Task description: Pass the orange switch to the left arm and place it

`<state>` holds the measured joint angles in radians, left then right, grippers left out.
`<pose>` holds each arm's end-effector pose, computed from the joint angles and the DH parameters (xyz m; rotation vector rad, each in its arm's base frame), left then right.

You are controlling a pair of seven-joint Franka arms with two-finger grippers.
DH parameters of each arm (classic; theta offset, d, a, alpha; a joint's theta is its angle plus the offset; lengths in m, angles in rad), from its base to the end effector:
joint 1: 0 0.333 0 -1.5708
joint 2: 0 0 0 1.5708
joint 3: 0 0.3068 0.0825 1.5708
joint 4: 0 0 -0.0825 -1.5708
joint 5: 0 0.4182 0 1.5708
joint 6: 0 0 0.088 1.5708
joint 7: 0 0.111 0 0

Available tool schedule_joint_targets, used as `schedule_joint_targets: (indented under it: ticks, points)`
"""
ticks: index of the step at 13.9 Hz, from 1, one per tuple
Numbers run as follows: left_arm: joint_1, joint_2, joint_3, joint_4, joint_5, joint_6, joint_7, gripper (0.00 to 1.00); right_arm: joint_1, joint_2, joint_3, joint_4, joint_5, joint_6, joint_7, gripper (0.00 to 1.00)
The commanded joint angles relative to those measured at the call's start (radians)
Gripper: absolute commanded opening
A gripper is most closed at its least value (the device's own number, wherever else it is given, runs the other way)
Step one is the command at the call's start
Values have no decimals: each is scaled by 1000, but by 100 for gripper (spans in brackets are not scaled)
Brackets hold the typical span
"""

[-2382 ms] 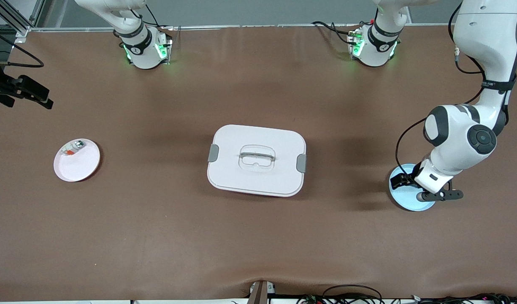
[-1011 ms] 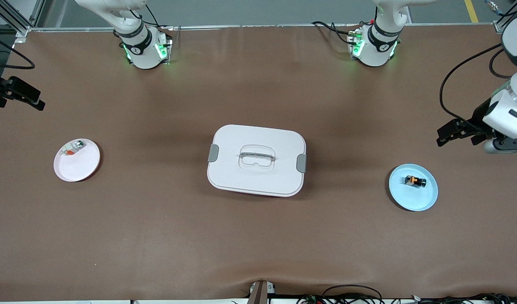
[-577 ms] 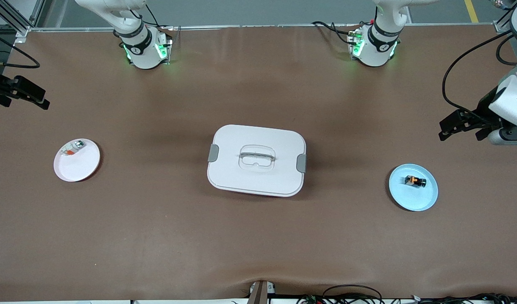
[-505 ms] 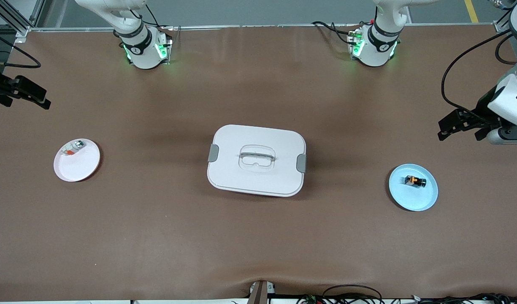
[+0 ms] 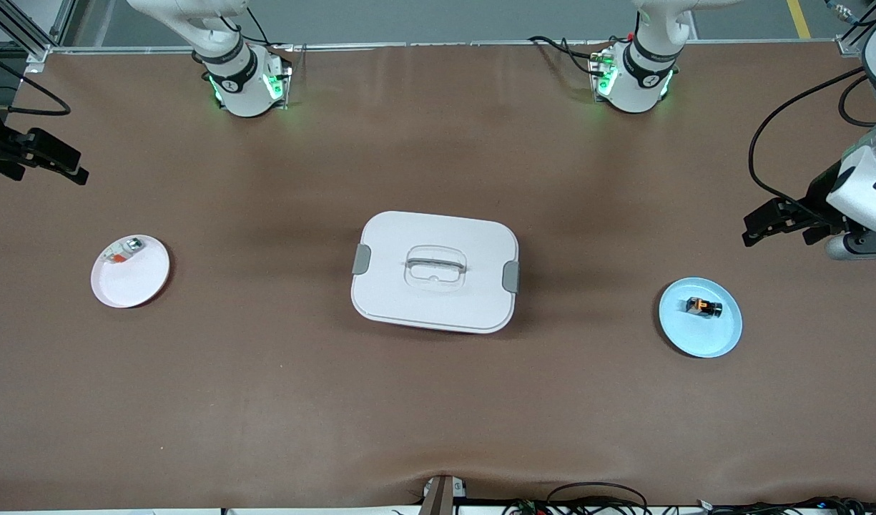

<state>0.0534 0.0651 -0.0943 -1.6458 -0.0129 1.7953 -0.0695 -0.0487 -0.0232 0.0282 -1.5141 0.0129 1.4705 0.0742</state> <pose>0.6244 -0.0252 0.5541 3.1151 0.0489 0.1302 0.5713 -0.0100 0.6445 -3.1264 0.1463 0.0324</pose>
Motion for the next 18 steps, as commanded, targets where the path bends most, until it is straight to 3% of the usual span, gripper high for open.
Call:
schedule_joint_targets:
  ticks: [1, 5, 9, 15, 18]
  points:
    - [-9, -5, -8, 27, 19, -19, -29, 100, -8, -38, 1, -41, 15, 8, 15, 100]
    - [-46, -19, 8, 27, 21, -20, -33, 100, -14, -69, -4, -87, 21, 27, 22, 100]
    - [-129, -15, 94, 27, 21, -20, -49, 100, -16, -73, -4, -95, 22, 30, 21, 100]
    - [-92, -16, 84, 24, 16, -20, -46, 100, -17, -70, -4, -94, 21, 24, 19, 100]
    - [-28, -24, 19, 14, 14, -13, -33, 100, -17, -70, -4, -94, 21, 31, 9, 100]
